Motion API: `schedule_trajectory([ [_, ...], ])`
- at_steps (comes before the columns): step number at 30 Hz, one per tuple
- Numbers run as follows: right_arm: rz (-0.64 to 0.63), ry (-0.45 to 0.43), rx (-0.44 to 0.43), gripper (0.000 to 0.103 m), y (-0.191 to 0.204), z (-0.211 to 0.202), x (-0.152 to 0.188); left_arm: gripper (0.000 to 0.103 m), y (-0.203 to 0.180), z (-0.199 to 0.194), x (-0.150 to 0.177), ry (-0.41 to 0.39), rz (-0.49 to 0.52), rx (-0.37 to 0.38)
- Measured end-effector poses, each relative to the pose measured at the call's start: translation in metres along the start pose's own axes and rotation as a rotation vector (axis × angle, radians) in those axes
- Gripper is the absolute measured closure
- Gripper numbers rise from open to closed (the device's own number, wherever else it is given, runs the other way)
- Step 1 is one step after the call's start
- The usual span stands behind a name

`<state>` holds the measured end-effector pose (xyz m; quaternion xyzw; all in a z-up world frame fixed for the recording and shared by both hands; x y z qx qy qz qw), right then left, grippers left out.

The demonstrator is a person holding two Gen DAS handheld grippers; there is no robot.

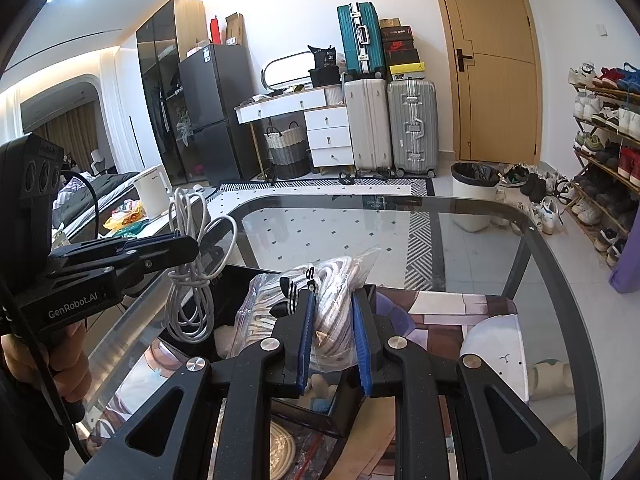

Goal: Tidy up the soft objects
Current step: 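Carry the rope and cable over the black box and lower them inside with both grippers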

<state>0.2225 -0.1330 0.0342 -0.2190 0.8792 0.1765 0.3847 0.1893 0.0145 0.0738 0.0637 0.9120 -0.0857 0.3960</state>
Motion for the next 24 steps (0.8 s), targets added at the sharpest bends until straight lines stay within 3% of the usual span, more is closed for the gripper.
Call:
schedule_trajectory([
  [24, -0.034, 0.06, -0.013, 0.085, 0.007, 0.033, 0.0, 0.091, 0.001, 0.036, -0.002, 0.045, 0.009, -0.009],
])
Point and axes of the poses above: each gripper's, at about its wrist camera, not at the fingertips, and z roughly the way its jaws point, y to its left, x to its underside, the point moved 2 cm from there along z, roughly the way its jaws point, and after that the axes turned 9 degrees about y, right-handed, at the moved point
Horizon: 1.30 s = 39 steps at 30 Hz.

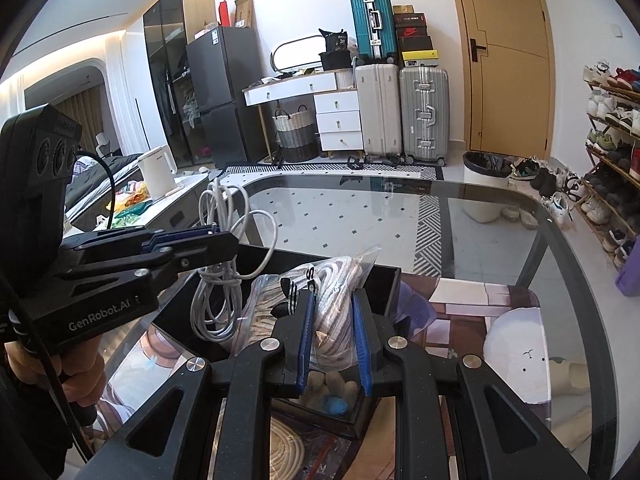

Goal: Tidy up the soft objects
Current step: 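Carry the rope and cable over the black box and lower them inside with both grippers, then open both grippers to release the rope and cable into the box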

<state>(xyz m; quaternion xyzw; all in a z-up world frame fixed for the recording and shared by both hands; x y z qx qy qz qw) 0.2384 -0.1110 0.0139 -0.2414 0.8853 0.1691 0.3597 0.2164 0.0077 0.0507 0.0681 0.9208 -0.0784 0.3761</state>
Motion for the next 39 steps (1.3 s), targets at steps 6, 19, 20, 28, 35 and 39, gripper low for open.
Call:
schedule_trajectory([
  [6, -0.022, 0.022, 0.001, 0.085, 0.008, 0.01, 0.003, 0.094, 0.001, 0.012, 0.006, 0.023, -0.007, 0.004],
  [19, -0.04, 0.063, 0.017, 0.085, 0.009, 0.029, 0.006, 0.094, 0.001, 0.021, 0.012, 0.047, 0.005, -0.004],
  [20, -0.042, 0.064, 0.02, 0.085, 0.009, 0.029, 0.005, 0.094, 0.001, 0.021, 0.012, 0.049, 0.004, -0.009],
  [28, -0.027, -0.01, 0.024, 0.053, -0.003, 0.007, 0.006, 0.057, 0.0, 0.007, 0.019, 0.049, 0.004, -0.066],
  [35, -0.001, -0.032, 0.005, 0.013, -0.011, -0.016, 0.023, 0.038, 0.005, -0.013, 0.034, 0.046, -0.011, -0.092],
  [39, 0.02, -0.047, -0.006, 0.004, -0.011, -0.027, 0.035, 0.023, 0.008, -0.025, 0.046, 0.029, -0.028, -0.105],
])
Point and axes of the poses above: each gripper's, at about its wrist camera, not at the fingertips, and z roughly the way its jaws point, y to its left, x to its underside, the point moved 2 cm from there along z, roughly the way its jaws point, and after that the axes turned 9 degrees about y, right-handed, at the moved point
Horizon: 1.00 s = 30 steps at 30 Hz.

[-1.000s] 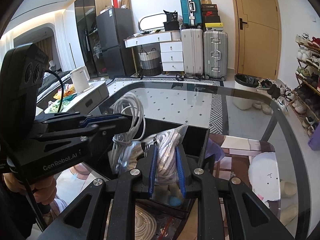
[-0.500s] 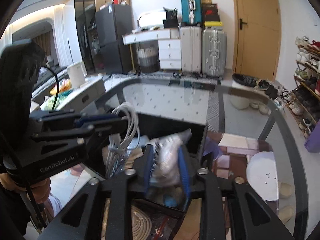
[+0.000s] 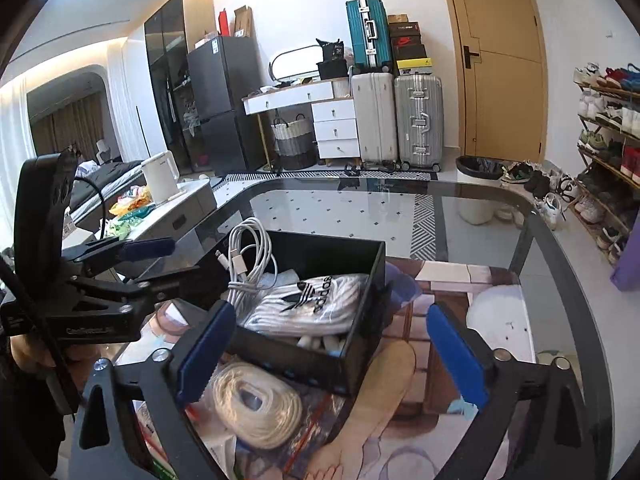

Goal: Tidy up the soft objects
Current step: 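Open both grippers to release the rope and cable into the box, then withdraw both tools from the box and move toward the packets on the mat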

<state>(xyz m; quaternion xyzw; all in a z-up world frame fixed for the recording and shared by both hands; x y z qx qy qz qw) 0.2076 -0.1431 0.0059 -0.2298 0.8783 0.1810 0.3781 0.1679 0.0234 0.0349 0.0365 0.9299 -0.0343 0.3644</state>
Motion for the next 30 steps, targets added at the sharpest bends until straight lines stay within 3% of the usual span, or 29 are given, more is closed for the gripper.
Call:
schedule_trajectory([
  [6, 0.007, 0.003, -0.035, 0.001, 0.003, -0.007, 0.018, 0.013, 0.003, -0.012, 0.019, 0.008, -0.028, -0.015],
  [8, 0.005, 0.006, -0.039, 0.001, 0.005, -0.009, 0.024, 0.001, 0.004, -0.015, 0.026, 0.012, -0.041, -0.016],
  [9, 0.004, 0.009, -0.041, 0.001, 0.006, -0.011, 0.027, 0.0, 0.004, -0.016, 0.029, 0.009, -0.045, -0.017],
  [30, -0.079, 0.064, -0.049, 0.001, 0.034, -0.03, 0.062, 0.0, 0.0, -0.038, 0.063, 0.004, -0.062, -0.045],
])
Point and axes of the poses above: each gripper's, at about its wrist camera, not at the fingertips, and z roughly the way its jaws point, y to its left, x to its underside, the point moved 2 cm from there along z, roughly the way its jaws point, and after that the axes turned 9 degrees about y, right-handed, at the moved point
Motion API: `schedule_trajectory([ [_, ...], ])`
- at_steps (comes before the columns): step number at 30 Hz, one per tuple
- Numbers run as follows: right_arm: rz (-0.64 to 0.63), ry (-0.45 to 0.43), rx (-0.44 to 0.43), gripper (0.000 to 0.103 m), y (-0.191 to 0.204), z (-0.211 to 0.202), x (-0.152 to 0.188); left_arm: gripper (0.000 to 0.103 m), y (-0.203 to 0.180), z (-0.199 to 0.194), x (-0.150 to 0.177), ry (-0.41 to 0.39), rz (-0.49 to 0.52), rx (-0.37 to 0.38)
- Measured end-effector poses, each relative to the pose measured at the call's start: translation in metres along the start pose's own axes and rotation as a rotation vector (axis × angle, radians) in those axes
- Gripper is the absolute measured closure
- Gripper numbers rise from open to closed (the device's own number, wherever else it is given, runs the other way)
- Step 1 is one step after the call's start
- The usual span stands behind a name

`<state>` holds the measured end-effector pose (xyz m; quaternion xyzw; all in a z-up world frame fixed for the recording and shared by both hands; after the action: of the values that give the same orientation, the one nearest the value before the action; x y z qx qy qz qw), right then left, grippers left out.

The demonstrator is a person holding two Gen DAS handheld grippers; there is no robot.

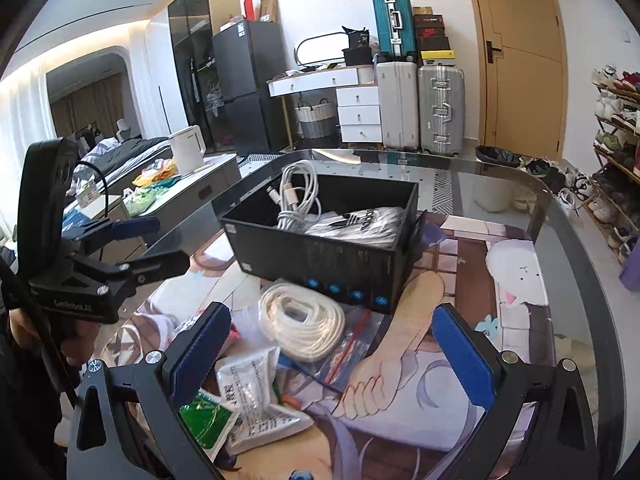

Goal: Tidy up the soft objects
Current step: 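Withdraw both tools from the box and move toward the packets on the mat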

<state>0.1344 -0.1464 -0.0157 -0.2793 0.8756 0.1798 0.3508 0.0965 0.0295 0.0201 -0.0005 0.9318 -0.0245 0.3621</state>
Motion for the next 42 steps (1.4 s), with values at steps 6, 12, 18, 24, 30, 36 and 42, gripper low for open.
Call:
schedule_trajectory([
  [6, -0.011, 0.025, -0.018, 0.001, 0.006, 0.0, 0.007, 0.0, 0.004, -0.003, 0.006, 0.001, -0.025, -0.007],
  [12, -0.008, 0.056, -0.031, 0.001, 0.013, 0.001, 0.014, 0.0, 0.005, -0.004, 0.011, 0.006, -0.036, -0.034],
  [18, -0.011, 0.078, -0.04, 0.001, 0.027, 0.001, 0.025, 0.0, 0.006, -0.006, 0.017, 0.012, -0.038, -0.034],
  [24, -0.006, 0.11, -0.033, 0.001, 0.036, 0.003, 0.034, 0.0, 0.008, -0.01, 0.022, 0.018, -0.026, -0.046],
  [30, -0.031, 0.138, -0.006, 0.001, 0.045, 0.008, 0.043, 0.0, 0.011, -0.009, 0.027, 0.034, -0.019, -0.048],
  [36, -0.032, 0.185, 0.011, 0.001, 0.044, 0.013, 0.049, 0.0, 0.014, -0.003, 0.032, 0.055, -0.017, -0.05],
  [42, -0.035, 0.206, 0.001, 0.001, 0.054, 0.016, 0.051, 0.0, 0.018, -0.002, 0.034, 0.065, -0.022, -0.057],
])
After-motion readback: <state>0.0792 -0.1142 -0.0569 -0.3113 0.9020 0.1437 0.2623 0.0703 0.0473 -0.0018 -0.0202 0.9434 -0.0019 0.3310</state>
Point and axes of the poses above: each gripper's, at about its wrist camera, not at the fingertips, and z roughly the way its jaws point, y to its left, x to its underside, the point moved 2 cm from there along z, roughly the way its jaws point, and after that the axes turned 9 degrees about y, right-handed, at the moved point
